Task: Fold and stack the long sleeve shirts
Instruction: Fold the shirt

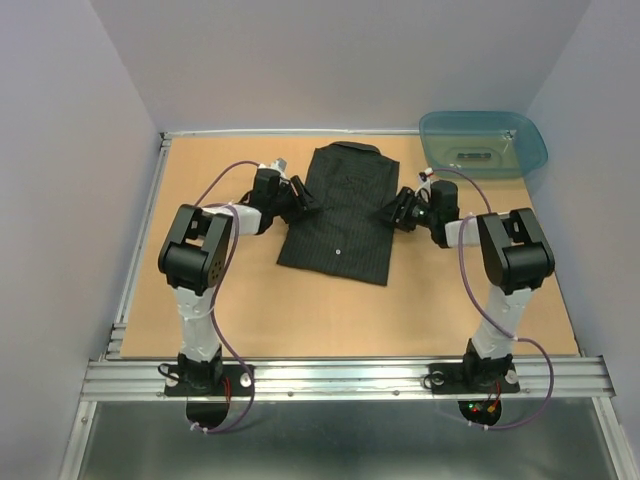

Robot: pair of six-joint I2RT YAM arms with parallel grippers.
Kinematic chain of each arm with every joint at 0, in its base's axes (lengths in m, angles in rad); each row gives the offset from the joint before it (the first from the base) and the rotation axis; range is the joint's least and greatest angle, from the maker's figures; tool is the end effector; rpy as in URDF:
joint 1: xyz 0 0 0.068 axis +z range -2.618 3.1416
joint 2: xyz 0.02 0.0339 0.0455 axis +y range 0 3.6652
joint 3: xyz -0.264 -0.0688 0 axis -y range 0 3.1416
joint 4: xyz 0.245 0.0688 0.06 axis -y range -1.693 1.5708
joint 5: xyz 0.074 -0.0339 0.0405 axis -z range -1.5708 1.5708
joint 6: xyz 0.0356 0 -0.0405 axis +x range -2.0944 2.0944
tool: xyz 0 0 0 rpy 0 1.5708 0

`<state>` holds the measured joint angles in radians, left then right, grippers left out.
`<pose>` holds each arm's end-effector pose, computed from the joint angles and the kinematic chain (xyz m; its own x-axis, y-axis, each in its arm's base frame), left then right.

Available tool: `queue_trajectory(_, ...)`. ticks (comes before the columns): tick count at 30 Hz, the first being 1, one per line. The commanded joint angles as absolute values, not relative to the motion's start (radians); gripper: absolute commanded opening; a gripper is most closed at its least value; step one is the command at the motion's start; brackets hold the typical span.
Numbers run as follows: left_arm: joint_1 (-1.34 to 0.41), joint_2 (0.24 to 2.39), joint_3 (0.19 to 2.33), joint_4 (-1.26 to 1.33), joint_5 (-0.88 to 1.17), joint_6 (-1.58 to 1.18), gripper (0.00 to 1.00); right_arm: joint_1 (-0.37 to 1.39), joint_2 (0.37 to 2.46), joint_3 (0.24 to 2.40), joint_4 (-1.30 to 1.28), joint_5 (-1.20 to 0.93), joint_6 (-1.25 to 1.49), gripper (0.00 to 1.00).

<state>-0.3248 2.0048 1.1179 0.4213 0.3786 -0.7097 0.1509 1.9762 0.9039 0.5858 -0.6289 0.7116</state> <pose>0.4014 -0.1491 0.1530 -0.7199 -0.3964 -0.5697 0.1851 0.6814 -0.7081 0.3773 0.0786 0.1215 -0.7652 0.4178 -0.4898 -0.1795 0.5922 0.7856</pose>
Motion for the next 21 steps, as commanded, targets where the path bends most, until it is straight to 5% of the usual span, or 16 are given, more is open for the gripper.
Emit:
queue_trajectory(1,-0.319,1.826,1.121,0.352,0.286,-0.621,0.68,0.173,1.789,0.903,0.376,-0.493,0.53,0.53)
queue_trajectory(9,-0.422,1.49,0.979,0.105,0.008,-0.62,0.88,0.399,1.574,0.887,-0.035,-0.134,0.328,0.65)
queue_trajectory(21,-0.506,1.377,0.692,0.041,0.023,-0.661,0.68,0.623,1.519,0.838,-0.351,0.13,0.302,0.59)
